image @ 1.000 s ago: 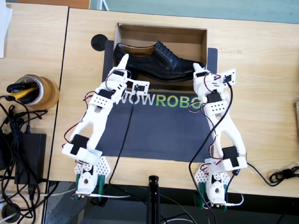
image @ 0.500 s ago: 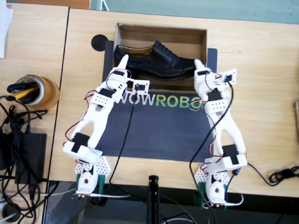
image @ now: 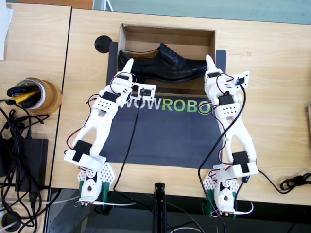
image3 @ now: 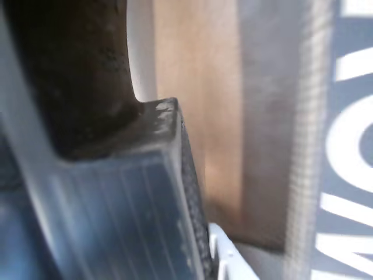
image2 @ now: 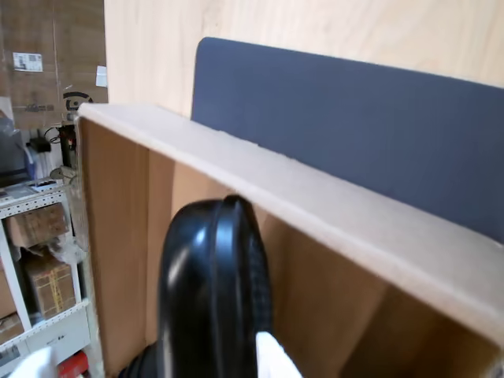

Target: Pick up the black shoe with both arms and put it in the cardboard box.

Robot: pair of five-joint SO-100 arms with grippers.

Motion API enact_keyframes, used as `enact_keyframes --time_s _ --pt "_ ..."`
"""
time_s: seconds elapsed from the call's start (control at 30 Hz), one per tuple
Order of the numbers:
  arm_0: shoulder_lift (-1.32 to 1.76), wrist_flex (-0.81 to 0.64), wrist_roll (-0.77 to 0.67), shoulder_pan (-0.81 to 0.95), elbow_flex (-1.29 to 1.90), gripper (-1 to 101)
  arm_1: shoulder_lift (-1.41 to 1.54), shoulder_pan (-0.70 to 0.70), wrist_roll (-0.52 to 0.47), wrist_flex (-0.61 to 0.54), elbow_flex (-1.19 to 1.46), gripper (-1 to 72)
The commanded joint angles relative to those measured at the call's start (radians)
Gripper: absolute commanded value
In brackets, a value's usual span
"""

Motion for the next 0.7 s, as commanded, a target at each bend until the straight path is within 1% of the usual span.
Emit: enact_keyframes --time_s 0.0,0.07,0.13,0.2,0.23,0.37,0.47,0.5,0.57,0.6,0.67 --pt "0.175 0.040 -0.028 0.005 -0.018 49 0.109 -0.021 -0.011 0.037 -0.041 32.8" --pt "0.213 0.063 -0.028 0.018 -0.018 46 0.133 -0.023 -0.011 0.055 -0.041 29.8" --pt "0.252 0.081 -0.028 0.029 -0.018 42 0.153 -0.025 -0.009 0.066 -0.041 24.4" --pt "0.285 0.103 -0.025 0.041 -0.018 38 0.167 -0.025 -0.009 0.075 -0.041 21.1" --pt "0.298 0.115 -0.020 0.046 -0.018 37 0.173 -0.026 -0.009 0.078 -0.041 18.2" --pt "0.288 0.124 -0.008 0.044 -0.018 35 0.179 -0.031 -0.009 0.081 -0.043 9.9" --pt "0.221 0.106 0.012 0.034 -0.018 34 0.175 -0.035 -0.009 0.081 -0.037 6.7" --pt "0.190 0.098 0.017 0.032 -0.020 38 0.173 -0.038 -0.009 0.081 -0.032 6.7" --pt "0.147 0.086 -0.009 0.025 -0.021 52 0.172 -0.041 -0.012 0.080 -0.025 8.0" --pt "0.133 0.091 -0.017 0.025 -0.028 55 0.172 -0.041 -0.012 0.077 -0.023 8.0" --pt "0.118 0.092 -0.020 0.023 -0.037 59 0.167 -0.037 -0.017 0.075 -0.025 7.9"
